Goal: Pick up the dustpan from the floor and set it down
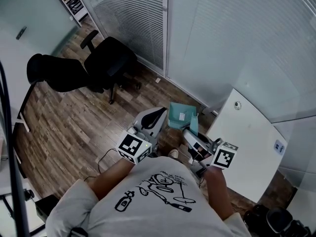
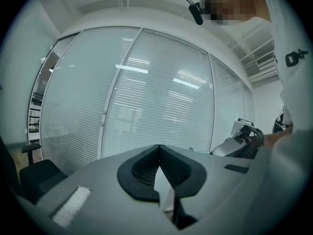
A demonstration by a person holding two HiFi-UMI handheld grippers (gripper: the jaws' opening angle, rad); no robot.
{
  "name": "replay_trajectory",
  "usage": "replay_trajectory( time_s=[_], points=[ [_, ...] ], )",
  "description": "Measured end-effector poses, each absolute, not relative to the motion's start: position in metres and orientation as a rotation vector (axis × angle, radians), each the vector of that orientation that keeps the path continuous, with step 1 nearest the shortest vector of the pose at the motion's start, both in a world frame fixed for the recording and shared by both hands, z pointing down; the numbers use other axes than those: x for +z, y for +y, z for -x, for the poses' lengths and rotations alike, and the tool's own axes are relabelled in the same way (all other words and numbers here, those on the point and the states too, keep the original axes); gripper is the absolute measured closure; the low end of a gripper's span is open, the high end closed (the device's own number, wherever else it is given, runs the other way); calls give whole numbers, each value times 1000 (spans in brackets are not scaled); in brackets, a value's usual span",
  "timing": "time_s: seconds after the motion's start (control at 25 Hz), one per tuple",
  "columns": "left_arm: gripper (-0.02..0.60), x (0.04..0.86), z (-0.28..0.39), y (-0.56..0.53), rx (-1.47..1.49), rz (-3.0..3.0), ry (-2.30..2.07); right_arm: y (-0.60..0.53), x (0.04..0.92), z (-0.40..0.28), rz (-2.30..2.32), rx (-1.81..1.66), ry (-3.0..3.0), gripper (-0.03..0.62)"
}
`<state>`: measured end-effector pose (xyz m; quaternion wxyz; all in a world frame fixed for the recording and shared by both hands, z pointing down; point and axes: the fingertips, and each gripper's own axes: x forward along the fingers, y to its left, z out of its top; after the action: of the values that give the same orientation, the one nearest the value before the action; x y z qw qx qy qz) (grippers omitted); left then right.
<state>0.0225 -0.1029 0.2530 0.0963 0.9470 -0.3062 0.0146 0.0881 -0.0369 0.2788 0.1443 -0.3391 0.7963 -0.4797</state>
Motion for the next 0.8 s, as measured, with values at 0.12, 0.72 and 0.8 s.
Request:
replay_trajectory(
  time_s=[0.12,0.72,0.8],
  points=[
    [586,256,-21,-104,50,-2799,-910,-37,285,-85,971,-1401,2294,521],
    [586,299,-29,-101,120,-2755,-910,-43,340,-87,925,-1449,2258,525],
    [586,306,-29,-104,129,-2744,-914,-47,353,-89,924,-1456,2241,525]
  ],
)
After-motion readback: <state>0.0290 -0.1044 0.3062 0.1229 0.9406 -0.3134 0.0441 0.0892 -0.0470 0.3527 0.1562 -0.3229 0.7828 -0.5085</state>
